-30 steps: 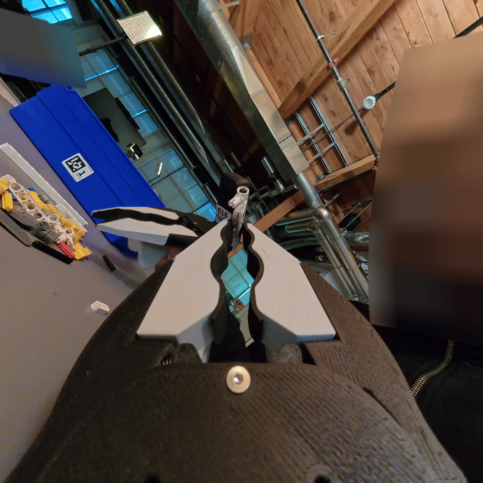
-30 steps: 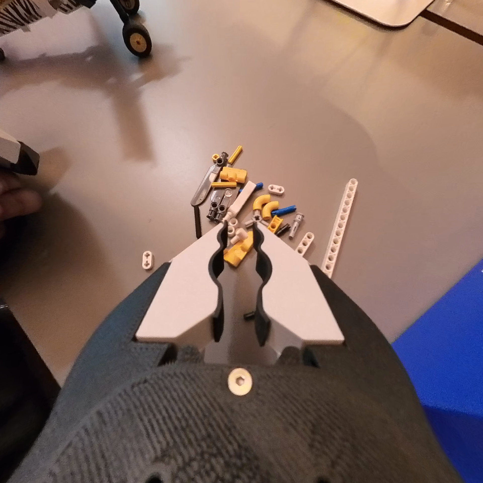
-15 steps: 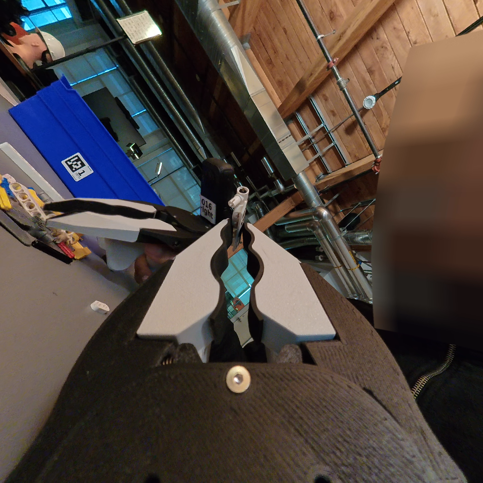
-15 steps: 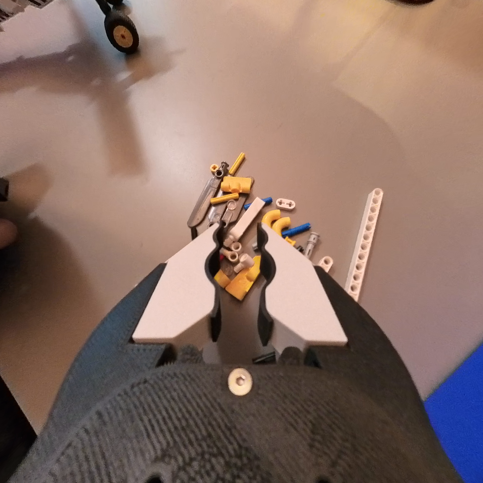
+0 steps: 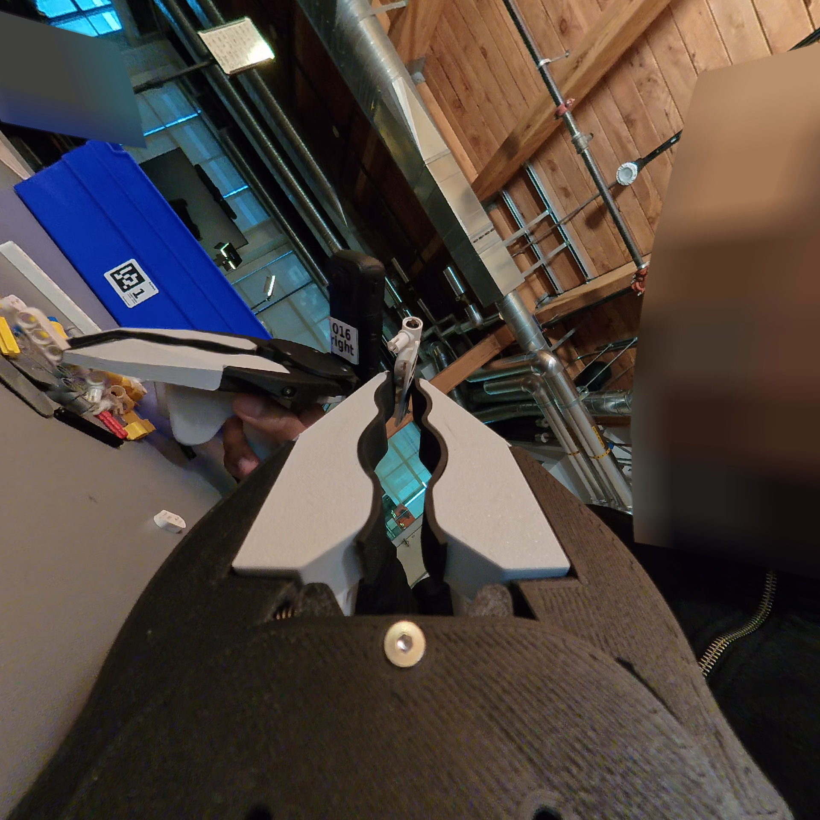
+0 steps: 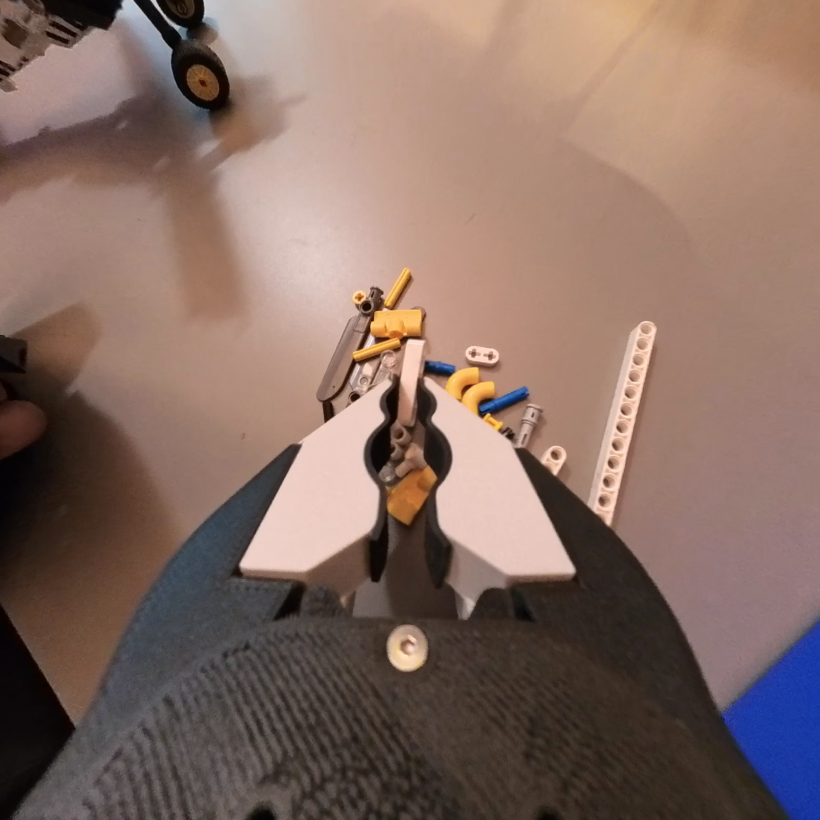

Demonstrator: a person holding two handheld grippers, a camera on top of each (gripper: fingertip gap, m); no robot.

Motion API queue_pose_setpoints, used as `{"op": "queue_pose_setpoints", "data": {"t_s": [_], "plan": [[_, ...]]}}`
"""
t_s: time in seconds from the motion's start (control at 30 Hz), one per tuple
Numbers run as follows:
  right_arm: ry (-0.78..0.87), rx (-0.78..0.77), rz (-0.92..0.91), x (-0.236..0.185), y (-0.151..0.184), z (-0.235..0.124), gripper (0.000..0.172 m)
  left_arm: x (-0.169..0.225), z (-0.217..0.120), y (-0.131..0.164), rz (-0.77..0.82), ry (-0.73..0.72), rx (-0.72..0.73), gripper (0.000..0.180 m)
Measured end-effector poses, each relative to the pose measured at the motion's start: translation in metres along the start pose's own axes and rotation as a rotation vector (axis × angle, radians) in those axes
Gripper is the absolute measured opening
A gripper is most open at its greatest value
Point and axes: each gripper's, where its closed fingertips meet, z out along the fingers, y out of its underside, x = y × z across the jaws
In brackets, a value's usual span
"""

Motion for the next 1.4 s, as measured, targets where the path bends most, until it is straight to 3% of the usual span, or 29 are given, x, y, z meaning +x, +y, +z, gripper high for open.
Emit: {"op": "queue_pose_setpoints", "data": {"t_s": [0.23,0.47,0.7,1.07,1.4], "plan": [[0.075,0.050,-0.029,0.020,-0.017,-0.012,0.006,0.000,0.000,0.000,0.000,-0.001,0.000,0.003],[0.322,-0.107,-0.159,0.066,-0.012,-0.002,0.006,0.000,0.000,0.000,0.001,0.001,0.000,0.003],[0.401,-0.121,-0.218,0.073,-0.011,-0.001,0.013,0.000,0.000,0.000,0.001,0.000,0.000,0.003],[0.367,0.113,-0.135,0.058,-0.032,-0.056,0.014,0.000,0.000,0.000,-0.001,0.001,-0.001,0.003],[0.254,0.058,-0.106,0.044,-0.016,-0.055,0.013,0.000,0.000,0.000,0.000,0.001,-0.001,0.003]]}}
